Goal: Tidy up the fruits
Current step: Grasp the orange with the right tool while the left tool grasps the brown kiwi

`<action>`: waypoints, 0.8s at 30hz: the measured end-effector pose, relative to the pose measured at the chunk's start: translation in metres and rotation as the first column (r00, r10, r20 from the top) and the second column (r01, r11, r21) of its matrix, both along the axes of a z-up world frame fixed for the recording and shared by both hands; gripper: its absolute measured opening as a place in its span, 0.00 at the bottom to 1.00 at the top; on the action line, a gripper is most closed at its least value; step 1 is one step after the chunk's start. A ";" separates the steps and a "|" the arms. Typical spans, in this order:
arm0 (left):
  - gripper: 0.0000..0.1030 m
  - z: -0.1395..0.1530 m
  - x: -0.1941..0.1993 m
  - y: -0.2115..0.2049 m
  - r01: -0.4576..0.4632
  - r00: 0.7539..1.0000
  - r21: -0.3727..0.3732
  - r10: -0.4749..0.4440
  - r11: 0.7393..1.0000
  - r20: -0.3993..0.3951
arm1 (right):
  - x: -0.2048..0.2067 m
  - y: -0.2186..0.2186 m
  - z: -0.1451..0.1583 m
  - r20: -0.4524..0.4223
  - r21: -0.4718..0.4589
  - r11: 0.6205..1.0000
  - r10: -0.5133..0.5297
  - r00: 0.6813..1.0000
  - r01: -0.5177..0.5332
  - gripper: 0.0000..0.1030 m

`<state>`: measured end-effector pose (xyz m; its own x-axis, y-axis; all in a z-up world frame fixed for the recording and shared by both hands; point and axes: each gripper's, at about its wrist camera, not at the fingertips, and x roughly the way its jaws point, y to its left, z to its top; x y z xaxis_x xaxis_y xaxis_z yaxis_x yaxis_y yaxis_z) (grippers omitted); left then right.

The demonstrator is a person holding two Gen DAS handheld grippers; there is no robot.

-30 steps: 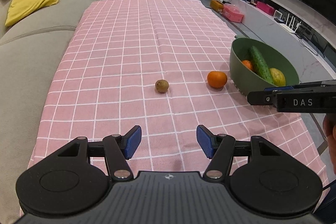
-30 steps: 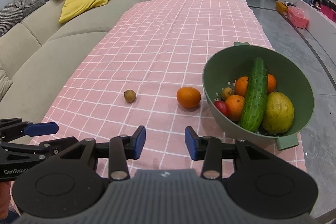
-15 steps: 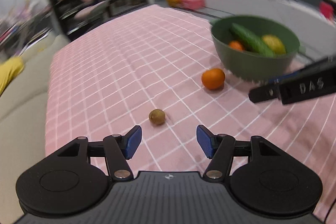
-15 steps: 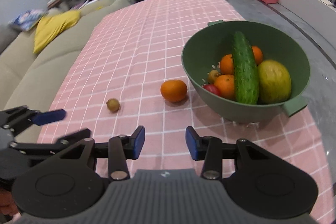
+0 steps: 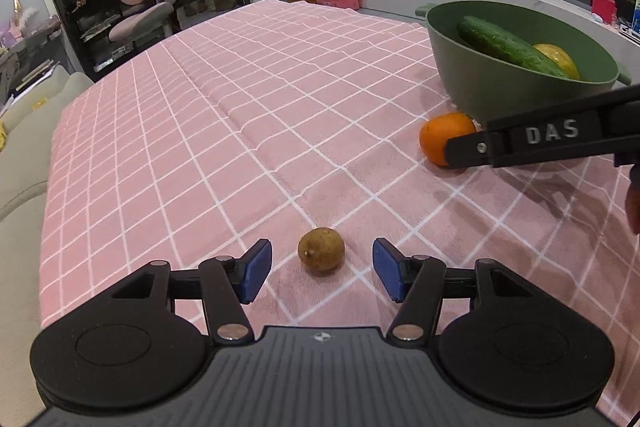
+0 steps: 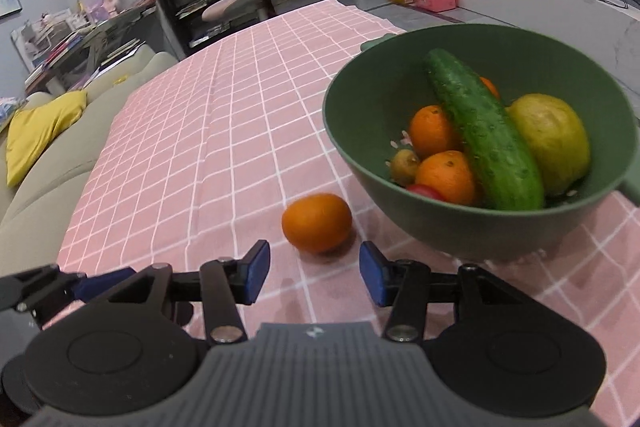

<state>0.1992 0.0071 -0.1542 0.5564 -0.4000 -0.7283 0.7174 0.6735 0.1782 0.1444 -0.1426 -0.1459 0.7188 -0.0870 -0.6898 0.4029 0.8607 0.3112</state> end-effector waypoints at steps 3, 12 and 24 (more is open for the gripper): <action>0.64 -0.004 0.007 0.001 -0.016 0.999 -0.026 0.015 1.000 -0.035 | 0.010 0.001 -0.004 0.004 -0.008 1.000 -0.022 1.000 0.022 0.46; 0.46 -0.004 0.014 0.010 -0.056 0.994 -0.088 0.047 0.995 -0.102 | 0.025 0.004 -0.015 0.015 -0.003 0.998 -0.060 0.998 0.060 0.45; 0.30 0.009 0.004 0.014 -0.059 0.991 -0.090 0.047 0.994 -0.124 | 0.017 -0.003 -0.017 0.006 0.020 0.999 -0.025 1.000 0.025 0.39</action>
<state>0.2037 0.0211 -0.1451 0.4887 -0.4415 -0.7525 0.6926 0.7208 0.0269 0.1613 -0.1455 -0.1633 0.7209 -0.0909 -0.6870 0.4220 0.8439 0.3312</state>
